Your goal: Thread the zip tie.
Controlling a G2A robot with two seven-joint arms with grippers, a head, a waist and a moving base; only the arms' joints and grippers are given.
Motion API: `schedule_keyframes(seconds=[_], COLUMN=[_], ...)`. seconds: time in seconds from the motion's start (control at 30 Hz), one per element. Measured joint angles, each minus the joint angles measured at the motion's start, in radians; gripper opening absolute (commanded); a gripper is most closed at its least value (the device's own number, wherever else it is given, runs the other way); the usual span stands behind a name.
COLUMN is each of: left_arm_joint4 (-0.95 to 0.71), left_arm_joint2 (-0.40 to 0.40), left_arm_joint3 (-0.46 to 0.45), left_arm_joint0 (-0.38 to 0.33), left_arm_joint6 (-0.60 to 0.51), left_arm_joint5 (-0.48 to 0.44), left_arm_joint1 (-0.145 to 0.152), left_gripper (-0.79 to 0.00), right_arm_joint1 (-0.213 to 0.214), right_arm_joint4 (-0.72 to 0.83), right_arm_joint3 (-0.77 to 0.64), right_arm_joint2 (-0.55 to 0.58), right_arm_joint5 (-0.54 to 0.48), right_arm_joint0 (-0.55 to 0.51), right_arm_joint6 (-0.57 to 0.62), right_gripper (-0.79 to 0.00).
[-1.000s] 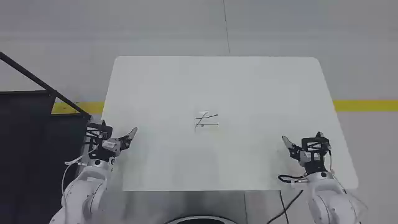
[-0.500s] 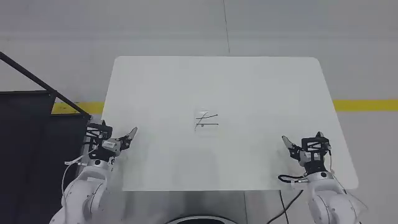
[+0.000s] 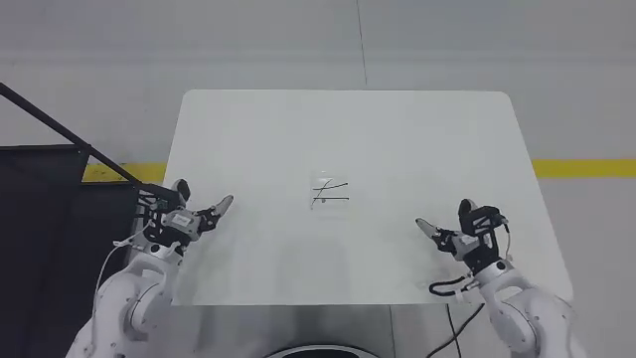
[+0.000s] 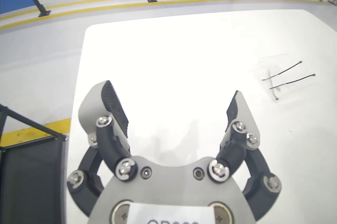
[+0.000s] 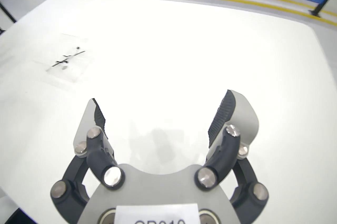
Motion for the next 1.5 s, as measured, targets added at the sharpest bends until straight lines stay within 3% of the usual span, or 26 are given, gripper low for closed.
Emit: schedule_keyframes(seconds=[0.2,0.37,0.8,0.97,1.2,1.4,1.5], left_arm_joint4=[-0.103,-0.11,-0.128,-0.199,-0.251,-0.251,-0.251], left_arm_joint2=[-0.032,-0.039,-0.03,-0.029,-0.049,-0.049,-0.049], left_arm_joint3=[0.024,0.031,0.028,0.029,0.026,0.026,0.026], left_arm_joint0=[-0.021,-0.023,-0.025,-0.035,-0.034,-0.034,-0.034], left_arm_joint6=[-0.027,-0.042,-0.044,-0.074,-0.12,-0.12,-0.12], left_arm_joint5=[-0.128,-0.184,-0.186,-0.2,-0.238,-0.237,-0.237], left_arm_joint1=[0.006,0.01,0.009,0.008,0.013,0.013,0.013], left_gripper=[0.0,0.0,0.0,0.0,0.0,0.0,0.0], right_arm_joint1=[0.003,0.004,0.002,-0.002,-0.019,-0.031,-0.036], right_arm_joint4=[0.247,0.356,0.41,0.621,0.935,0.997,1.0], right_arm_joint3=[0.079,0.124,0.123,0.203,0.429,0.547,0.576], right_arm_joint2=[-0.052,-0.089,-0.122,-0.197,-0.33,-0.397,-0.42], right_arm_joint5=[-0.165,-0.184,-0.225,-0.249,-0.216,-0.202,-0.196], right_arm_joint0=[0.123,0.19,0.203,0.31,0.534,0.633,0.657], right_arm_joint6=[0.202,0.364,0.348,0.488,0.74,0.786,0.787], right_gripper=[0.0,0.0,0.0,0.0,0.0,0.0,-0.04])
